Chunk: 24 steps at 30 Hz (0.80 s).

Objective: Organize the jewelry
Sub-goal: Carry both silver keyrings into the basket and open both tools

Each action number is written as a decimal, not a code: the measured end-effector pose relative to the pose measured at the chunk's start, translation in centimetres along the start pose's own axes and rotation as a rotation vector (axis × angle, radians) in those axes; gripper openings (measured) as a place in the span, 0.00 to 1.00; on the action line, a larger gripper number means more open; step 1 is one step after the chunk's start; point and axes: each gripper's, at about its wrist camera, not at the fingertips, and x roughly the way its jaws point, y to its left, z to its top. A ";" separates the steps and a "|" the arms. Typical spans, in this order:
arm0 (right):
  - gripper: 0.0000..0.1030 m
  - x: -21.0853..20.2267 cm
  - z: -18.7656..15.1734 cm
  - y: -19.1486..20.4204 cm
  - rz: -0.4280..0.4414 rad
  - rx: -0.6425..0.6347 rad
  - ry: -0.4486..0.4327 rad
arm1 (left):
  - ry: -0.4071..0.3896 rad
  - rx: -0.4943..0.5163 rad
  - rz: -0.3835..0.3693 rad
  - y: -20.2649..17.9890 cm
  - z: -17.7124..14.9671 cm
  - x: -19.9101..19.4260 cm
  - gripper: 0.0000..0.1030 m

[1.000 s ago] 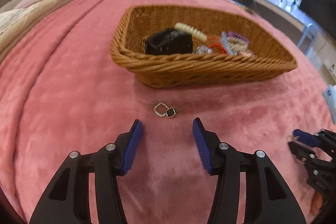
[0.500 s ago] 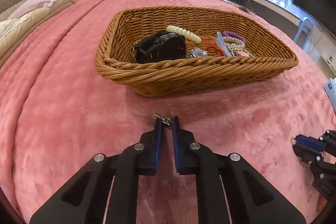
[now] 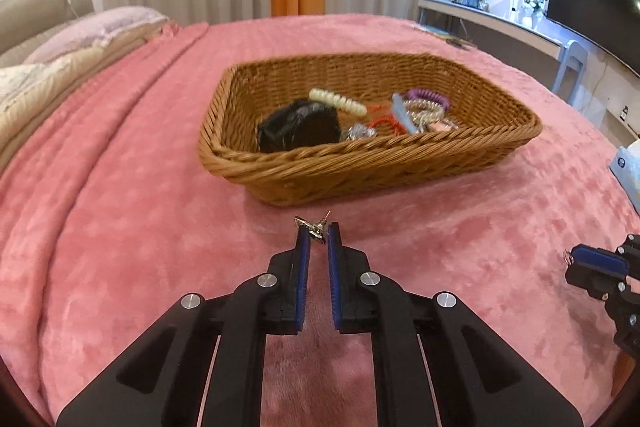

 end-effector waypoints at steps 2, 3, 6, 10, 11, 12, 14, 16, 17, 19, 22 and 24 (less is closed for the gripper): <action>0.12 -0.4 0.1 0.0 0.007 0.007 -0.018 | -0.021 -0.001 -0.007 -0.2 0.1 -0.7 0.07; 0.12 -0.6 0.2 -0.1 0.009 0.011 -0.027 | -0.034 -0.004 -0.017 -0.3 0.1 -1.2 0.07; 0.12 -1.2 0.5 -0.2 0.016 0.023 -0.043 | -0.068 -0.005 -0.046 -0.7 -0.2 -2.8 0.07; 0.12 -2.3 1.3 -0.7 0.014 0.058 -0.056 | -0.105 0.017 -0.077 -1.6 -0.5 -4.8 0.07; 0.12 -2.7 1.5 -0.8 0.018 0.067 -0.061 | -0.113 0.023 -0.082 -1.9 -0.4 -5.2 0.07; 0.12 -3.2 1.9 -0.9 0.020 0.074 -0.068 | -0.125 0.027 -0.093 -2.1 -0.3 -5.9 0.07; 0.12 -4.5 3.0 -0.9 0.009 0.069 -0.089 | -0.147 0.027 -0.112 -2.5 0.2 -6.9 0.07; 0.12 -5.6 4.3 -0.7 -0.002 0.053 -0.113 | -0.183 0.035 -0.123 -2.9 1.2 -8.1 0.07; 0.12 -6.1 5.3 -0.6 -0.001 0.042 -0.127 | -0.192 0.037 -0.126 -3.0 1.5 -8.4 0.07; 0.12 -6.6 7.3 -0.5 -0.012 0.025 -0.144 | -0.221 0.046 -0.134 -3.3 2.8 -9.0 0.07; 0.12 -6.5 10.4 -0.4 -0.032 0.005 -0.182 | -0.251 0.057 -0.136 -3.9 5.0 -9.2 0.07; 0.11 -5.7 12.4 -0.7 -0.043 0.009 -0.200 | -0.264 0.062 -0.134 -4.3 6.4 -8.7 0.07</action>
